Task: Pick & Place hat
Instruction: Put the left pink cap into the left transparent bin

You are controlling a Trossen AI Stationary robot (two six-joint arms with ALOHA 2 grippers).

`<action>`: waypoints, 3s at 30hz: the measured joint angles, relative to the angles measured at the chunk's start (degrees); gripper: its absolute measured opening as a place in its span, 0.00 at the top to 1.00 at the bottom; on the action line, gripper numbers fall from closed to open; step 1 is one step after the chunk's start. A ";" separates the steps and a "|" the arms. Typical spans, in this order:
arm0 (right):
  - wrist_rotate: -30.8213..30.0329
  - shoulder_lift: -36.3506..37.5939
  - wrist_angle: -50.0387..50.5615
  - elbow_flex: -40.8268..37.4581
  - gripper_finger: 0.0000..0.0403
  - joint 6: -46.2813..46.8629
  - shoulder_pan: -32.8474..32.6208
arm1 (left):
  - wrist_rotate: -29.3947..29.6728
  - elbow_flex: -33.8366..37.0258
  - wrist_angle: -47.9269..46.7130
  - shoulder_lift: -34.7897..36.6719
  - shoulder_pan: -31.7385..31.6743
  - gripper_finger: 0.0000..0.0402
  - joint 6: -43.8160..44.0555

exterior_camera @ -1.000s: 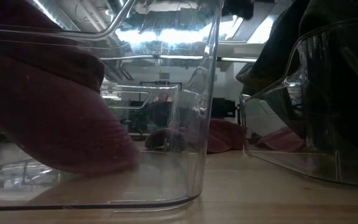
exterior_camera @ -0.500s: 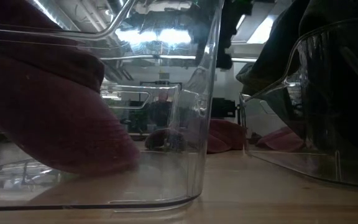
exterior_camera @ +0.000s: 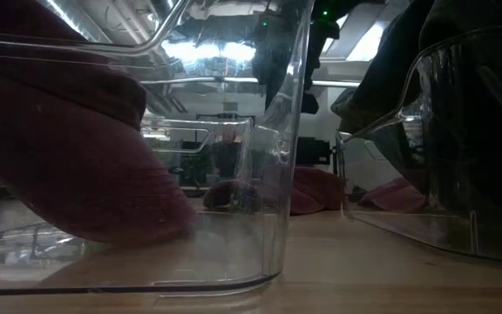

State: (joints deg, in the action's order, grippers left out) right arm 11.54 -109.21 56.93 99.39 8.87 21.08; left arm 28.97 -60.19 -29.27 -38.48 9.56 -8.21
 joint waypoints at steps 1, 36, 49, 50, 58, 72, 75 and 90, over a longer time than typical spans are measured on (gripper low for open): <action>-0.39 0.00 0.04 0.00 0.51 0.40 0.00 | -4.44 0.01 -2.04 -0.93 -2.81 0.66 1.87; -8.42 0.09 -17.20 -19.88 0.51 5.11 -2.49 | -54.20 6.52 -7.55 -9.31 -47.43 0.71 7.96; -5.56 -4.61 -23.64 -22.05 0.51 0.35 -0.61 | -54.18 6.52 -7.55 -9.31 -47.38 0.71 8.29; -5.52 -5.55 -23.71 -22.05 0.51 -0.19 -0.61 | -54.18 6.52 -7.55 -9.31 -47.38 0.71 8.40; -6.35 -10.09 -24.52 -21.73 0.51 -1.63 -0.66 | -54.18 6.52 -7.58 -9.31 -47.38 0.71 9.18; -7.36 -10.45 -24.53 -21.90 0.74 -0.02 -0.55 | -54.18 6.52 -7.79 -9.31 -47.38 0.71 9.99; -7.42 -10.49 -24.52 -21.94 0.88 0.13 -0.50 | -54.18 6.52 -7.79 -9.31 -47.38 0.71 9.97; -10.57 -11.24 -17.39 -12.93 0.99 -2.67 -1.60 | -54.18 6.52 -7.85 -9.31 -47.38 0.72 8.48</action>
State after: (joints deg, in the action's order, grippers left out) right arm 0.97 -120.44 39.53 86.46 6.19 19.48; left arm -25.21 -53.67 -37.12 -47.79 -37.82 0.28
